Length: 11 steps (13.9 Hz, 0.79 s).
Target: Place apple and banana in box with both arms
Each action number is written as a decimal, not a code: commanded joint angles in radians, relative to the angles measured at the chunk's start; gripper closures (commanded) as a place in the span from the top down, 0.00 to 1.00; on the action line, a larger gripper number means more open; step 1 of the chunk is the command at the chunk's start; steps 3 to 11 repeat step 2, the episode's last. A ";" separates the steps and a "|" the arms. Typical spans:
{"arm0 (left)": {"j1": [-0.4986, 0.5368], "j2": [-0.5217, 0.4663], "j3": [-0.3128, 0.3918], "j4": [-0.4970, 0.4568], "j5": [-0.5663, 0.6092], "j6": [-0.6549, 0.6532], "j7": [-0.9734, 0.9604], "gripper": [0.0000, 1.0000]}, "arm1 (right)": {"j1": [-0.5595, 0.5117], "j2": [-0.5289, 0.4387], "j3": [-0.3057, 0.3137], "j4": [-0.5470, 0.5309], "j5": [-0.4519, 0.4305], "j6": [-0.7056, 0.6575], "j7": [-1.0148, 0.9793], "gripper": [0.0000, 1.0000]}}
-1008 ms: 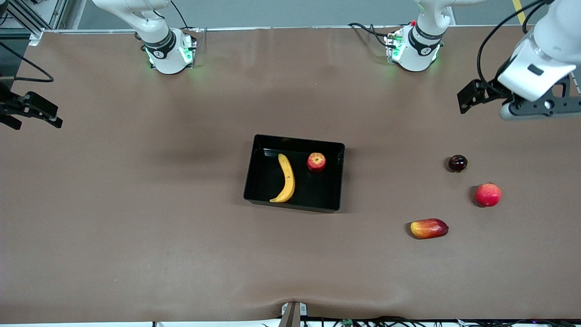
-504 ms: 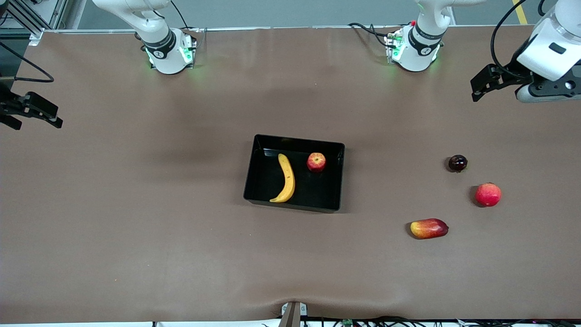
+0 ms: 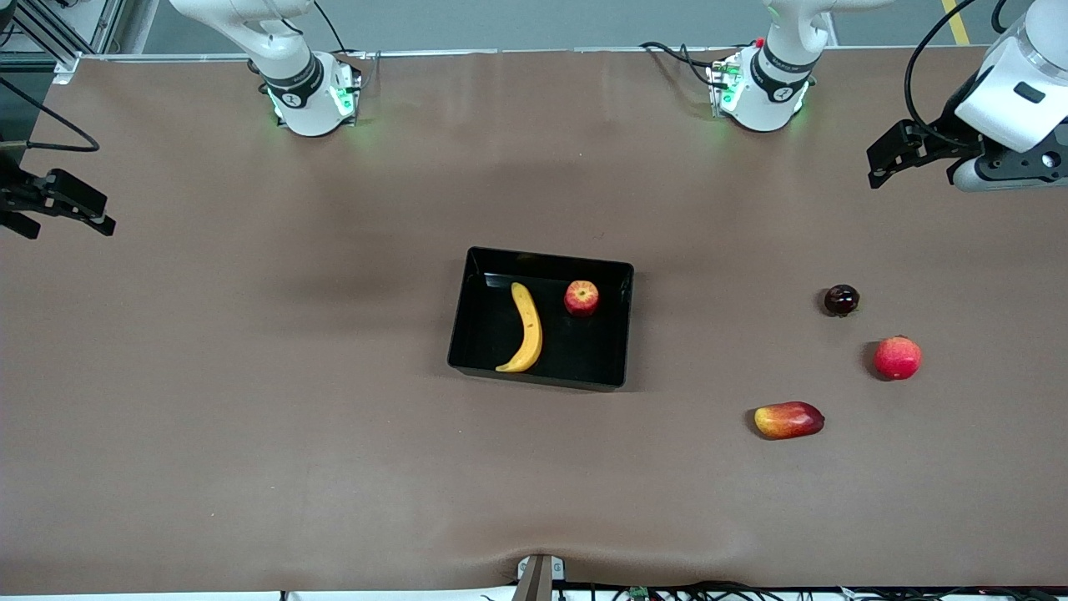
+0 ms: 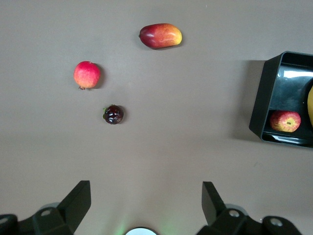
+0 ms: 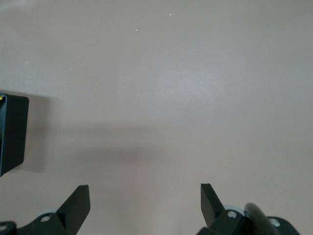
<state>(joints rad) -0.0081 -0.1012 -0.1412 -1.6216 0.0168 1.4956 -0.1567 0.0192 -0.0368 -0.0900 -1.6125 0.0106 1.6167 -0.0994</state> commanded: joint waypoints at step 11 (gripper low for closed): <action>0.005 0.005 0.003 -0.004 -0.018 0.011 0.028 1.00 | -0.001 0.015 0.003 0.026 -0.018 -0.009 0.000 1.00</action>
